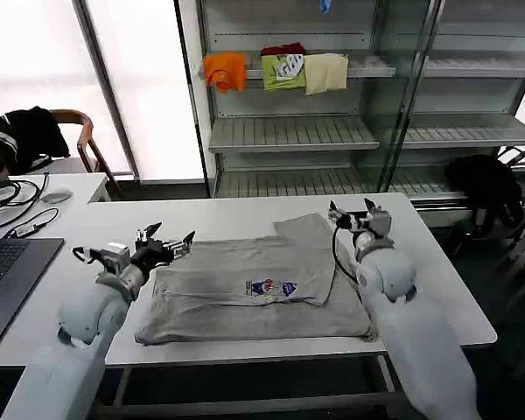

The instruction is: Fold and organize the clothes.

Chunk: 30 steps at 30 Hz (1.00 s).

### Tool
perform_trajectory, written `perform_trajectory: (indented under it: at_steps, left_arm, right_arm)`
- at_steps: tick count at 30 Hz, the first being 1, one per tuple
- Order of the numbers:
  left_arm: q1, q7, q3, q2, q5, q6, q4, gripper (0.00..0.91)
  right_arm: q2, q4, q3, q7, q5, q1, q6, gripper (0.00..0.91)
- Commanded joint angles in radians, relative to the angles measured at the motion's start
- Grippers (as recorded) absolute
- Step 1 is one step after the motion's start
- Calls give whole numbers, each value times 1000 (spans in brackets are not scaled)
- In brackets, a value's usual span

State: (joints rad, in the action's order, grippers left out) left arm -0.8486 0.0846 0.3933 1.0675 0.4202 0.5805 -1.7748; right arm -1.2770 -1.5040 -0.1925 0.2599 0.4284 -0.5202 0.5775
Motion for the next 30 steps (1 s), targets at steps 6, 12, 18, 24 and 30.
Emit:
perform_trajectory:
  at_steps: [6, 12, 18, 24, 30]
  left_arm:
    - [239, 53, -61, 81, 19, -2, 412, 907]
    - [201, 60, -47, 86, 1, -2, 410, 907]
    - [190, 70, -31, 95, -14, -2, 446, 907]
    - [195, 71, -28, 101, -32, -3, 475, 907]
    - [204, 71, -30, 112, -50, -4, 507, 907]
  right_arm:
    - [-143, 478, 58, -92, -47, 253, -3, 907]
    - [-177, 534, 34, -128, -114, 247, -3, 907]
    - [-176, 543, 33, -155, -145, 227, -2, 907]
    - [-197, 601, 6, -167, -174, 232, -24, 907]
    - [-208, 630, -2, -166, -180, 235, -35, 907]
